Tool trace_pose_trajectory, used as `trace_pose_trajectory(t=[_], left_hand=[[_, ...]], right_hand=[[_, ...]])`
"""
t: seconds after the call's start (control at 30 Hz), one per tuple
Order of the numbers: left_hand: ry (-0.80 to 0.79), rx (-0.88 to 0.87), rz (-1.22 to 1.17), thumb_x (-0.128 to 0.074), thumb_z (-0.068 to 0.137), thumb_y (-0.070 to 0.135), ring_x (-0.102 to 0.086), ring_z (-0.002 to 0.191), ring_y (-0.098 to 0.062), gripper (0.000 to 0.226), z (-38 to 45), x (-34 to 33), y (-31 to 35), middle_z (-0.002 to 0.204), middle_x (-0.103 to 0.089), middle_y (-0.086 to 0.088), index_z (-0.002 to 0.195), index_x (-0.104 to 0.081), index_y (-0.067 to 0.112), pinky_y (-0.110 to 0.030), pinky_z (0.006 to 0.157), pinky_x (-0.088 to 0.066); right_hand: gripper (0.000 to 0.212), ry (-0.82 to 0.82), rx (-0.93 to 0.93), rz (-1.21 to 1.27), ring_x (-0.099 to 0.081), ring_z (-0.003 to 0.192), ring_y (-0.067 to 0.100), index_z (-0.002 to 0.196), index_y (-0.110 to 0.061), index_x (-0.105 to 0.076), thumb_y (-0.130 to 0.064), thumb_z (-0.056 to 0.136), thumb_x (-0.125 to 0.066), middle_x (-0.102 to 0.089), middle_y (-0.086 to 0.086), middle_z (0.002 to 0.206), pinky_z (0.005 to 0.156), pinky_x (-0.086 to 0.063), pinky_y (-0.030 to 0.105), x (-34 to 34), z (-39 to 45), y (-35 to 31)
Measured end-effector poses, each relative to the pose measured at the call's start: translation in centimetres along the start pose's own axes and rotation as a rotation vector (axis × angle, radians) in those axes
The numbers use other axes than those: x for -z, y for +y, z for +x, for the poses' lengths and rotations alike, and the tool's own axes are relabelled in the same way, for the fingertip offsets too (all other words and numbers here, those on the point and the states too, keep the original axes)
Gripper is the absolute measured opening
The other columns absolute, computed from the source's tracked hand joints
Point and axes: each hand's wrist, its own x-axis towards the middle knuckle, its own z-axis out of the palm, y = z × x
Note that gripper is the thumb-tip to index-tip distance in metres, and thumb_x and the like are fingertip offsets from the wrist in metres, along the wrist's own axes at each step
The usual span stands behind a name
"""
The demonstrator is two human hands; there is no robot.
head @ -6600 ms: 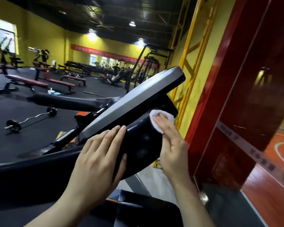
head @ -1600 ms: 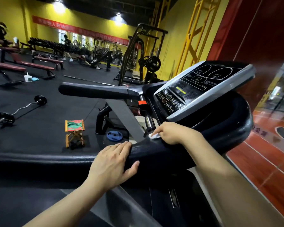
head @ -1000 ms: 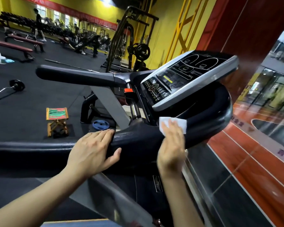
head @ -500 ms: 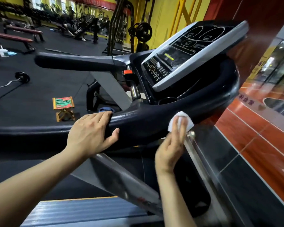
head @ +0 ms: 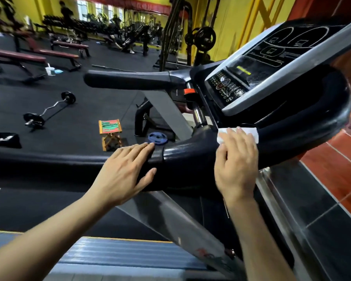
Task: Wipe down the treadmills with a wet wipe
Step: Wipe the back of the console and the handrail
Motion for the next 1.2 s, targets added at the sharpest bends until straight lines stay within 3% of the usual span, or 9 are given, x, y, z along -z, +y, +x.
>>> trace_pose_trajectory(t=[0.13,0.27,0.43,0.6,0.67,0.77,1.0,1.13,1.2], left_hand=[[0.005,0.108,0.035,-0.039,0.098,0.058,-0.059,0.12,-0.029,0.064,-2.6,0.6,-3.5,0.135,-0.063,-0.005,0.14,-0.056,0.013,-0.042,0.103,-0.04],[-0.001,0.214,0.051,-0.036,0.097,0.062,-0.06,0.116,-0.03,0.062,-4.5,1.0,-6.6,0.127,-0.065,-0.003,0.132,-0.06,0.016,-0.046,0.105,-0.038],[0.0,0.231,0.041,-0.036,0.097,0.062,-0.058,0.117,-0.03,0.061,-5.4,0.9,-8.0,0.125,-0.063,-0.002,0.133,-0.059,0.017,-0.045,0.106,-0.037],[0.046,0.232,0.033,-0.041,0.096,0.06,-0.058,0.115,-0.03,0.058,-5.3,0.4,-7.7,0.122,-0.063,-0.002,0.13,-0.06,0.016,-0.046,0.104,-0.037],[0.058,0.234,0.032,-0.042,0.096,0.059,-0.058,0.114,-0.031,0.058,-5.3,0.3,-7.7,0.121,-0.063,-0.003,0.129,-0.061,0.016,-0.047,0.104,-0.037],[0.068,0.222,0.03,-0.043,0.095,0.059,-0.058,0.113,-0.031,0.058,-5.3,0.3,-7.8,0.121,-0.063,-0.003,0.128,-0.061,0.015,-0.046,0.103,-0.037],[-0.003,0.153,0.02,-0.044,0.096,0.059,-0.059,0.119,-0.027,0.062,-5.6,0.9,-9.2,0.129,-0.065,-0.004,0.134,-0.06,0.013,-0.044,0.107,-0.039],[-0.066,0.193,0.069,-0.041,0.094,0.067,-0.062,0.108,-0.028,0.063,-6.3,2.0,-12.6,0.118,-0.068,-0.002,0.124,-0.064,0.016,-0.044,0.097,-0.041],[-0.086,0.23,0.115,-0.037,0.094,0.068,-0.062,0.101,-0.032,0.064,-7.2,2.6,-15.0,0.11,-0.069,-0.003,0.118,-0.065,0.016,-0.045,0.093,-0.041]], right_hand=[[0.035,-0.344,0.091,-0.114,-0.061,0.102,0.027,0.1,-0.017,-0.07,-0.026,0.096,-0.036,-0.07,0.002,0.101,0.1,-0.042,0.043,-0.4,1.3,-4.8],[0.027,-0.524,0.246,-0.034,-0.064,0.084,0.029,0.088,-0.016,-0.069,-0.021,0.09,-0.043,-0.071,0.005,0.086,0.081,-0.048,0.042,-3.3,-0.9,-13.6],[0.031,-0.692,0.255,0.007,-0.061,0.103,0.029,0.104,-0.021,-0.068,-0.028,0.1,-0.038,-0.071,-0.001,0.107,0.09,-0.047,0.041,-2.4,0.4,-13.9],[0.033,-0.826,0.036,-0.394,-0.061,0.107,0.038,0.114,-0.019,-0.066,-0.023,0.101,-0.036,-0.069,0.01,0.115,0.085,-0.05,0.041,-0.4,5.8,-8.1],[0.034,-0.874,-0.033,-0.381,-0.059,0.112,0.038,0.114,-0.018,-0.067,-0.024,0.101,-0.036,-0.067,0.012,0.12,0.086,-0.047,0.041,-0.7,6.8,-7.6],[0.034,-0.97,0.071,-0.29,-0.062,0.109,0.038,0.115,-0.015,-0.067,-0.019,0.101,-0.036,-0.068,0.013,0.117,0.088,-0.052,0.042,-2.3,5.3,-11.7],[0.031,-1.029,0.103,-0.168,-0.062,0.1,0.036,0.097,-0.022,-0.063,-0.024,0.103,-0.033,-0.067,0.006,0.101,0.084,-0.053,0.042,-3.6,3.9,-15.6],[0.032,-0.885,-0.033,-0.425,-0.062,0.106,0.038,0.113,-0.015,-0.065,-0.021,0.103,-0.035,-0.067,0.011,0.112,0.083,-0.049,0.039,-2.1,5.1,-13.3],[0.031,-0.781,0.034,-0.383,-0.063,0.095,0.036,0.099,-0.011,-0.065,-0.02,0.102,-0.035,-0.068,0.011,0.099,0.076,-0.049,0.039,-2.7,3.7,-14.3]])
